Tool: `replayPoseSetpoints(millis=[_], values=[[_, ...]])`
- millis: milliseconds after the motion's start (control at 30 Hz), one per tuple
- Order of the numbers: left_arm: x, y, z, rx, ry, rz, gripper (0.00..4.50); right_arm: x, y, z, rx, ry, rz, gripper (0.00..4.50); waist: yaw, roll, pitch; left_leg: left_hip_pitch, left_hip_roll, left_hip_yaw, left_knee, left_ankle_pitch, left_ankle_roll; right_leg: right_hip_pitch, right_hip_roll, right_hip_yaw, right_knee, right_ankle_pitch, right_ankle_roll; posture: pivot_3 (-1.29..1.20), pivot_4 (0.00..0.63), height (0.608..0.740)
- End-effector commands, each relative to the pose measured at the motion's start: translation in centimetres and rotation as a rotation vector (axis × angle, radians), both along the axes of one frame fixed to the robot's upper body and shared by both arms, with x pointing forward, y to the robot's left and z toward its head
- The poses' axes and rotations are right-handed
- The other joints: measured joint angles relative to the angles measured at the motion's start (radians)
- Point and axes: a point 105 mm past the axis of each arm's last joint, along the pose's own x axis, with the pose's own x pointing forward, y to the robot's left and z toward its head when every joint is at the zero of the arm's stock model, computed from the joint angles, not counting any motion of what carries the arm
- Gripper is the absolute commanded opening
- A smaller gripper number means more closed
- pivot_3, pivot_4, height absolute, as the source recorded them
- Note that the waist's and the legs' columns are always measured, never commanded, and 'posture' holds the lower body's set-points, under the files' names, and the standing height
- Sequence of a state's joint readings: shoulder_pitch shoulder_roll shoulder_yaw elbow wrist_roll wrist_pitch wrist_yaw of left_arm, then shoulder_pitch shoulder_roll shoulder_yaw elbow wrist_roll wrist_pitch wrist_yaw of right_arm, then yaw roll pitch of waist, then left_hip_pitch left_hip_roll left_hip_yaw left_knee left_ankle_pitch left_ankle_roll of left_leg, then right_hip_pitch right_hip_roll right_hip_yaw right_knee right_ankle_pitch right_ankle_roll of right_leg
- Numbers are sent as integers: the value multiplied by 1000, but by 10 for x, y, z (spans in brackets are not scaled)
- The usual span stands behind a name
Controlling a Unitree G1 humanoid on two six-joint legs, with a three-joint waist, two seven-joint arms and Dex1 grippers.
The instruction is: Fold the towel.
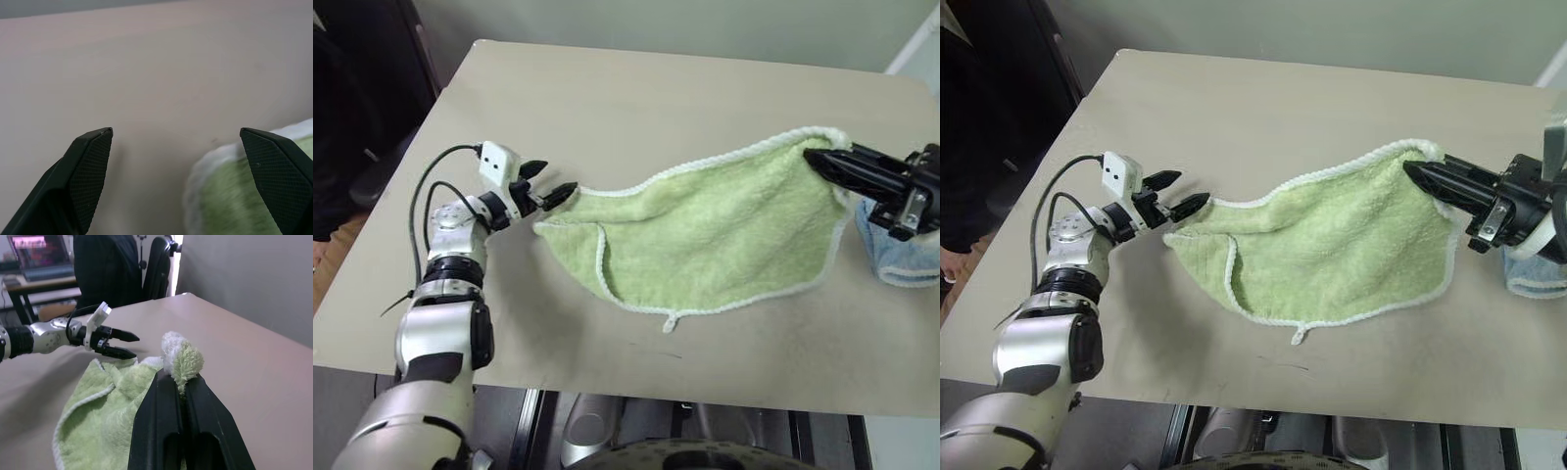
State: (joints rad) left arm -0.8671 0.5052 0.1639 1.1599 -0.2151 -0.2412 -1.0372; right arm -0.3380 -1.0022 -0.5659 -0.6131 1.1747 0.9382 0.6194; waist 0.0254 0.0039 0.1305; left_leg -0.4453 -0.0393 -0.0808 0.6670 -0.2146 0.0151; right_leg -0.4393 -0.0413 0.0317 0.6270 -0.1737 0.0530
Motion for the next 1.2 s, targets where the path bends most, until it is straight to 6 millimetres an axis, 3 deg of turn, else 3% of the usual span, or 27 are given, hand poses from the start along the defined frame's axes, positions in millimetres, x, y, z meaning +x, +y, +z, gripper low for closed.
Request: replayPoseSetpoints(millis=[33,300,667,867,1200], values=[[2,-9,9,-25,-40,-29,4500,-6,0,19,-16,-75,35,35,0,0,0,0,0,0,0,0,0,0,0,0,0,0,0,0,150,733],[-2,-32,-3,-83,-12,-105,4500,-8,5,35,-39,-112,103,35,0,0,0,-2,0,0,1,1,2,-1,0,0,0,0,2,0,150,733],[-4,-43,9,-132,-6,-211,4500,-8,2,39,-126,-73,191,35,2,0,0,-7,0,0,7,2,4,-4,0,0,1,3,4,0,150,733],[-6,-42,10,-21,63,-285,4500,-8,3,34,-136,-60,201,35,2,0,0,-7,0,1,9,2,5,-4,-1,0,1,4,4,0,150,733],[-1,-47,32,251,96,-382,4500,-13,5,30,-152,-45,226,35,4,0,0,-9,0,0,9,1,6,-4,-1,0,1,4,4,0,150,733]])
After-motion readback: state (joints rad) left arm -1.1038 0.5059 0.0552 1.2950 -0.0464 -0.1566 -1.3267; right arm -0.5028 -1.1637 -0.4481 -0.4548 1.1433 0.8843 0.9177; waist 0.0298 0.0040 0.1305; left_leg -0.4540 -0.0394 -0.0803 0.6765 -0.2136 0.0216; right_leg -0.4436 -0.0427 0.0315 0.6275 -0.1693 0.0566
